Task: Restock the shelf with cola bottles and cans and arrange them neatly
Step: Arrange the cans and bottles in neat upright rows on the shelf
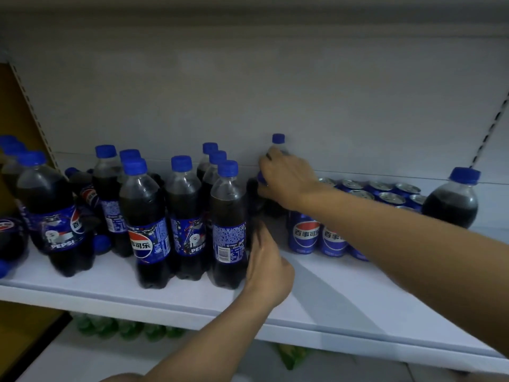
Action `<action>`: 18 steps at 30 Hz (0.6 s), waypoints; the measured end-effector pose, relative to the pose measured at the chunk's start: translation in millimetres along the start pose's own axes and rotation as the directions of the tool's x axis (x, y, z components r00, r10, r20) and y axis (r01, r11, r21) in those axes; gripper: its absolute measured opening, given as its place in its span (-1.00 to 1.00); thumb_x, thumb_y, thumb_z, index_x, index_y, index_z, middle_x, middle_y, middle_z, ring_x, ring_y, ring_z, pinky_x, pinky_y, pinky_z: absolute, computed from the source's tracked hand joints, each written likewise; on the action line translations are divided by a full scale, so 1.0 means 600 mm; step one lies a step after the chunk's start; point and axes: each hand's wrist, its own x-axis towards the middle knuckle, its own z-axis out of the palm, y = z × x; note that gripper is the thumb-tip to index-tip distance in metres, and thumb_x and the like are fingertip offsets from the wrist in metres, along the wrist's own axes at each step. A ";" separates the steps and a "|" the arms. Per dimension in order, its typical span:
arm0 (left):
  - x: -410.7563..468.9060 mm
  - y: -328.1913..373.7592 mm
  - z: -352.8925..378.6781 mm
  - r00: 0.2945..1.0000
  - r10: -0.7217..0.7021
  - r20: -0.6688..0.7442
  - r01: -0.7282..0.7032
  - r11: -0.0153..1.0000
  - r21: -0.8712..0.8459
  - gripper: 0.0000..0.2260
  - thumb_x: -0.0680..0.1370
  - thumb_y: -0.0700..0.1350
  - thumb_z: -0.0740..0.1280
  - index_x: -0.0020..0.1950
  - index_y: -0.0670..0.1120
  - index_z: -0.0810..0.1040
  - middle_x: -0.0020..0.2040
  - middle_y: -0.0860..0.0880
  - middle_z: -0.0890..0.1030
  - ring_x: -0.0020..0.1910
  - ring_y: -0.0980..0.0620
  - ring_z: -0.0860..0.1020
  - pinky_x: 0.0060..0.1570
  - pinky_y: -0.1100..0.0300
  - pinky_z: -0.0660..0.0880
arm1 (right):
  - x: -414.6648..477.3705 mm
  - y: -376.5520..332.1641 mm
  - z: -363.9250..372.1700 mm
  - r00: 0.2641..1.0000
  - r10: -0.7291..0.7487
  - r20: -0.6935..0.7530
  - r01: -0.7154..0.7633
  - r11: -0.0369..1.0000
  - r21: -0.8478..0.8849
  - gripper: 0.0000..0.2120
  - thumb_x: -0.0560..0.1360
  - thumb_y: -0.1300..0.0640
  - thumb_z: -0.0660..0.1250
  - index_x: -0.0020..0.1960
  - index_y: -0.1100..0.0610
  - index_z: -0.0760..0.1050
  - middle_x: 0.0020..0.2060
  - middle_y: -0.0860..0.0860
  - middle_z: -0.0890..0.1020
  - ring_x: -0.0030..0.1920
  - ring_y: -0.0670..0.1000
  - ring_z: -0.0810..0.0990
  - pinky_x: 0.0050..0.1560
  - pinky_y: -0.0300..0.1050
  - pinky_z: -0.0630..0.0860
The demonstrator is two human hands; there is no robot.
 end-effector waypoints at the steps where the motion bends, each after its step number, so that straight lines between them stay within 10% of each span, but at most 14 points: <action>1: 0.002 0.000 0.002 1.000 0.000 -0.001 0.000 1.000 0.000 -0.25 0.56 -0.33 0.20 0.65 -0.17 -0.14 0.66 -0.09 -0.08 0.63 -0.05 -0.05 0.57 0.16 -0.03 | 0.019 0.004 -0.002 0.999 0.006 0.031 -0.007 0.999 0.047 -0.61 0.54 0.01 0.36 0.21 0.26 0.44 0.16 0.21 0.50 0.04 0.27 0.57 -0.18 0.01 0.35; 18: 0.034 -0.010 0.024 0.991 0.040 0.129 -0.077 0.952 0.295 -0.29 0.58 -0.19 0.24 0.64 -0.10 -0.08 0.65 -0.02 -0.15 0.62 -0.03 -0.25 0.53 -0.23 -0.05 | 0.126 0.058 -0.019 0.964 0.179 0.195 -0.213 0.963 0.168 -0.63 0.57 -0.14 0.32 0.03 0.19 0.39 -0.05 0.11 0.47 -0.10 0.07 0.46 -0.21 -0.10 0.37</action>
